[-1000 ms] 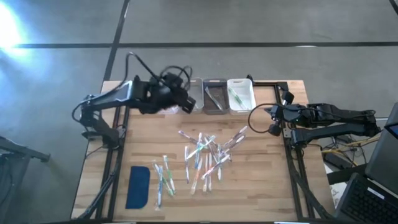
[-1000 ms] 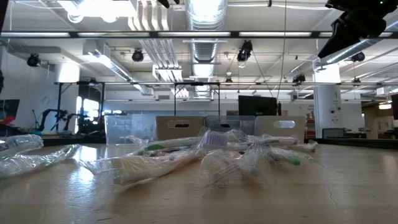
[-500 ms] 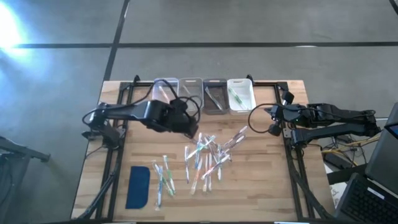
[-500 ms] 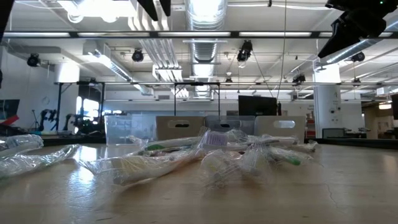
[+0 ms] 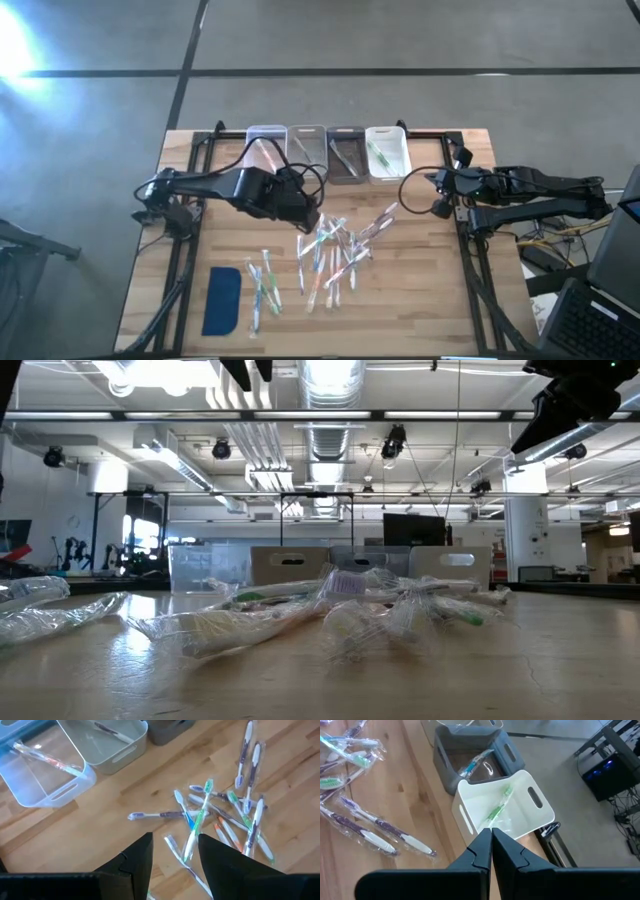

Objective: Pick & Place Toothbrushes
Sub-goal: Put the blue toothbrush into the black transparent bin

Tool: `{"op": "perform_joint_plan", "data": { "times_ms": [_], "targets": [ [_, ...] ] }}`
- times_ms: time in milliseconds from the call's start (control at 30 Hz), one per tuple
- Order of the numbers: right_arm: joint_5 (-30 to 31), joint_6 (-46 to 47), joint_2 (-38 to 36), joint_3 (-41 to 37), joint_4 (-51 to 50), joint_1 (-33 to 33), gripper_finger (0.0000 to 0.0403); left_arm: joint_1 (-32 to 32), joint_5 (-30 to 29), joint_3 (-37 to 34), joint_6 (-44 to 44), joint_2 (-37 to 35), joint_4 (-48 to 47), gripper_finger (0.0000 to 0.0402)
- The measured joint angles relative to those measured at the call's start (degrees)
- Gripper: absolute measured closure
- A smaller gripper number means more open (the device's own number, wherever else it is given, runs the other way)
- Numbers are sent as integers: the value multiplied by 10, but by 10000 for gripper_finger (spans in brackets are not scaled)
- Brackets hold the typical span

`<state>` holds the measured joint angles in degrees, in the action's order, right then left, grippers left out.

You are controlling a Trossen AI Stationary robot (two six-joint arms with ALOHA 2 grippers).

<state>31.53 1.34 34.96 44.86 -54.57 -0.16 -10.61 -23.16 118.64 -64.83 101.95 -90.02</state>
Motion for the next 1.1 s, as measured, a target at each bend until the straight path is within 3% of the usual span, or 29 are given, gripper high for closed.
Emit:
{"op": "perform_joint_plan", "data": {
  "times_ms": [233, 600, 1100],
  "targets": [
    [0, 1, 0, 0, 0, 0, 394, -2, 37, -8, 8, 0, 0, 239],
    [0, 0, 0, 0, 0, 0, 394, -6, 38, -8, 94, 0, 0, 239],
    [0, 0, 0, 0, 0, 0, 394, -30, 46, -9, 93, -19, 0, 239]
  ]
}}
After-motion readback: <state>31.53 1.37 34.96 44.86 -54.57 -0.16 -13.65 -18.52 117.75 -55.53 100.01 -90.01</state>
